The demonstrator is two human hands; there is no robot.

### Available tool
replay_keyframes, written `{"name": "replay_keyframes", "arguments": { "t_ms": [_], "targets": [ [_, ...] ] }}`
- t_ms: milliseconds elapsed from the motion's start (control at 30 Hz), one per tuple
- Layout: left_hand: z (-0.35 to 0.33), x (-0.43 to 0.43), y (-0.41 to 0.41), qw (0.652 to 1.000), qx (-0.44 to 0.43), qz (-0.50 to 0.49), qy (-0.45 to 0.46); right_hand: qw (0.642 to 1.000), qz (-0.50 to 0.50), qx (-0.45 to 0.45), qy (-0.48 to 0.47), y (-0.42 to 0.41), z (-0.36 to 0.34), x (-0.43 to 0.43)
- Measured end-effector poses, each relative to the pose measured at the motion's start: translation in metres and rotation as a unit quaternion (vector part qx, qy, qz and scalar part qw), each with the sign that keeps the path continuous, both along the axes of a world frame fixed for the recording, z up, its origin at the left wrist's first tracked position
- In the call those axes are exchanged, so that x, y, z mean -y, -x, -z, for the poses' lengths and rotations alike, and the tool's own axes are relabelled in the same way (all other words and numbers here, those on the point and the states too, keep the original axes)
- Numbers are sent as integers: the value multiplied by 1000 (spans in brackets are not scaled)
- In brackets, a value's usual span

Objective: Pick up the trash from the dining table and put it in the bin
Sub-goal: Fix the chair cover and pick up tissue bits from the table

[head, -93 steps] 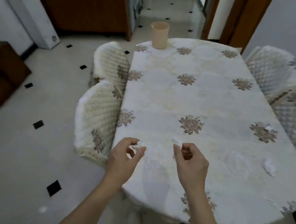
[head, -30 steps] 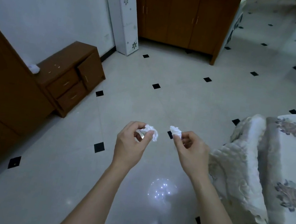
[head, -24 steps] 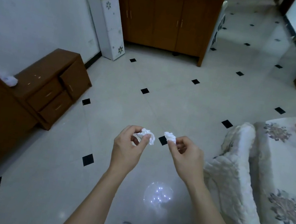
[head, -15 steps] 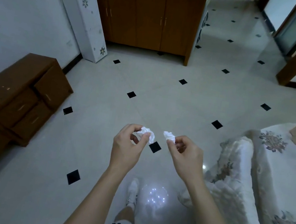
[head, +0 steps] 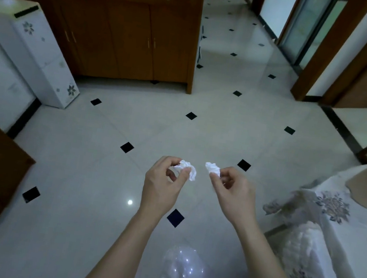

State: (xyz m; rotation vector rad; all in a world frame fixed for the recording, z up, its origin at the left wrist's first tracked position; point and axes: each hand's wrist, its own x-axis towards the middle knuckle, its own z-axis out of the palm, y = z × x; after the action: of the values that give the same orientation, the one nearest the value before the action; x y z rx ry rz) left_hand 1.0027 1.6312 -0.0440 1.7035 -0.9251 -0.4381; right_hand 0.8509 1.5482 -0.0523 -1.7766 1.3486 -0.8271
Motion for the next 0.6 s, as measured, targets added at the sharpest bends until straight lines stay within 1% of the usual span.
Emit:
{"name": "replay_keyframes", "arguments": {
  "t_ms": [133,233,400,600],
  "targets": [
    [4,51,-16,999,-6,33,-2,999,46,-9,7,-5,5,40],
    [7,91,-21,998,-5,56,1,997,70,-8,-5,-3,8,72],
    [15,164,-22,995,5,99,-7,994,108,8,-5,1,18,133],
    [17,278,-12,990,21,141,0,988,148,45,-15,12,27,239]
  ]
}}
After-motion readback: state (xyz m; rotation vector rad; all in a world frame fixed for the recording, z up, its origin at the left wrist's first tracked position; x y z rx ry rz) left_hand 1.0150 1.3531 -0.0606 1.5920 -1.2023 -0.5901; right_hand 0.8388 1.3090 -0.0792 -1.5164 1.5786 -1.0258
